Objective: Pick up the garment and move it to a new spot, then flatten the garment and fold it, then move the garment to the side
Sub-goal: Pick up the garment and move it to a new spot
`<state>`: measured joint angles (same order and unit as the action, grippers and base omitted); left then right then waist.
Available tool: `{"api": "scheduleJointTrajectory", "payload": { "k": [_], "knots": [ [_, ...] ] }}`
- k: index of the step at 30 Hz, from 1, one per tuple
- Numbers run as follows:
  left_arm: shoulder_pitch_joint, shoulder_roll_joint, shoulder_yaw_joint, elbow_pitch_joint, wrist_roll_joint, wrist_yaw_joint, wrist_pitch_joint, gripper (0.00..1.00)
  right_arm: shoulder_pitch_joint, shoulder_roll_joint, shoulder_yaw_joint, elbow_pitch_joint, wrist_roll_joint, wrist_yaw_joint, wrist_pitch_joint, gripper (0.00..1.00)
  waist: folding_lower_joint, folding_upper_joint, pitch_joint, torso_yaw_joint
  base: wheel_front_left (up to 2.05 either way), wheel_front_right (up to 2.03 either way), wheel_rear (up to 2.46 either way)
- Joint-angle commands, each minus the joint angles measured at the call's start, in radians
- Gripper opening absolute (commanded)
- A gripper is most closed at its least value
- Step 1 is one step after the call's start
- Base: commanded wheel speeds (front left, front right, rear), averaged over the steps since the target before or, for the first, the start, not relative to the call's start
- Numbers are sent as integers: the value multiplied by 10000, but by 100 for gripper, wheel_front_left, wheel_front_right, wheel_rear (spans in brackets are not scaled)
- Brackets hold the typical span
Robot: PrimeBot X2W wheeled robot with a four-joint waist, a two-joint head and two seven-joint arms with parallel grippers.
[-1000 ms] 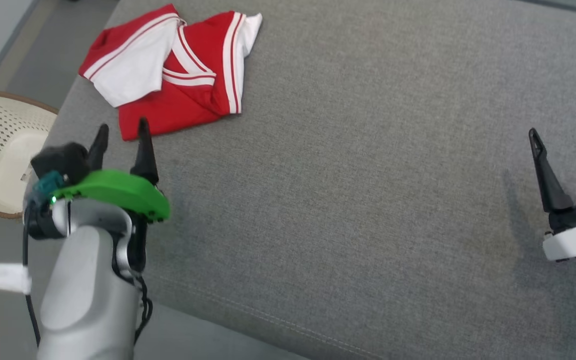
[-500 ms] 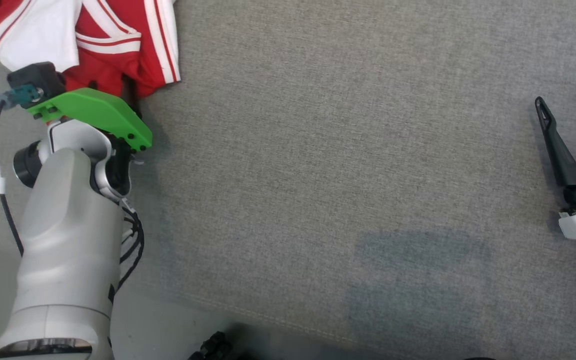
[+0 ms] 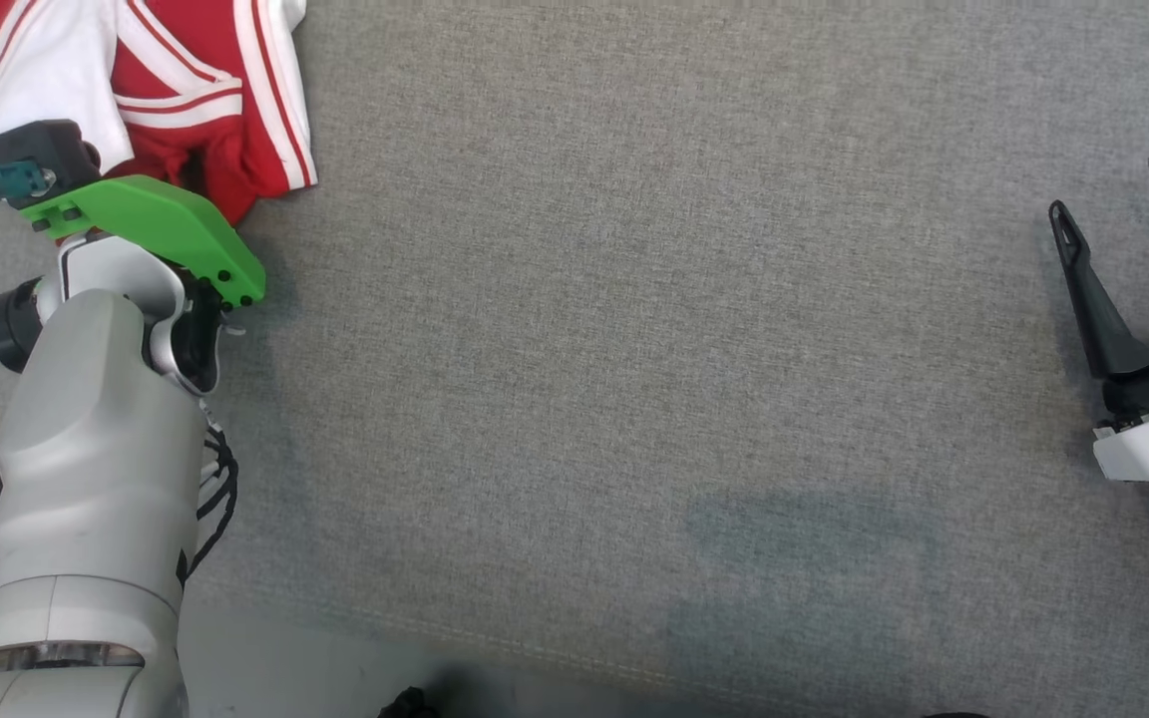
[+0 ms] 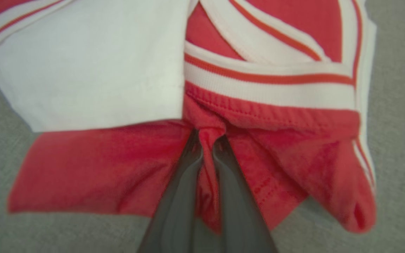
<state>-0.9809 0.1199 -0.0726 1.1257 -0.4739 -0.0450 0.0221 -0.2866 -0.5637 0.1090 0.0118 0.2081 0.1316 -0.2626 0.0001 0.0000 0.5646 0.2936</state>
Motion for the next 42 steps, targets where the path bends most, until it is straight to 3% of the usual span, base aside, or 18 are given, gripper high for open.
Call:
{"api": "scheduleJointTrajectory", "payload": {
  "k": [1,7,14,19,23,29,32,37,42],
  "knots": [
    [560,-305,-190,461,104,-156,335,0,-5,40,11,50,23,-18,-30,100,-1,0,-249,-45,0,0,0],
    [446,-80,-313,-12,14,-609,-505,0,64,473,99,269,-19,-17,-30,100,-1,0,-894,-161,0,0,0],
    [1085,-92,-936,-1290,169,-793,-930,0,480,1355,148,566,-99,-18,-30,100,-1,0,-1850,-485,0,0,0],
    [1857,-347,-1704,-3322,129,-859,-402,0,745,1918,160,710,-171,-18,-30,100,-1,0,-2464,-910,0,0,0],
    [2654,-471,-2454,-5753,142,-847,475,0,907,2297,82,781,-199,-17,-30,100,-1,0,-2884,-1384,0,0,0],
    [3933,-585,-3795,-9434,259,-416,2095,0,1013,2689,-115,805,-250,-17,-30,100,-1,0,-3192,-2316,0,0,0],
    [4423,-630,-4627,-10484,405,-99,2665,0,1039,2850,-229,815,-231,-18,-30,100,-1,0,-3180,-2777,0,0,0],
    [4880,-658,-5538,-10639,578,338,2777,0,1043,3006,-272,861,-212,-17,-30,100,-1,0,-3089,-3378,0,0,0],
    [5372,-668,-6574,-9438,422,843,2258,0,1081,3229,-318,951,-188,-17,-29,100,-1,0,-3023,-3986,0,0,0]
  ]
}}
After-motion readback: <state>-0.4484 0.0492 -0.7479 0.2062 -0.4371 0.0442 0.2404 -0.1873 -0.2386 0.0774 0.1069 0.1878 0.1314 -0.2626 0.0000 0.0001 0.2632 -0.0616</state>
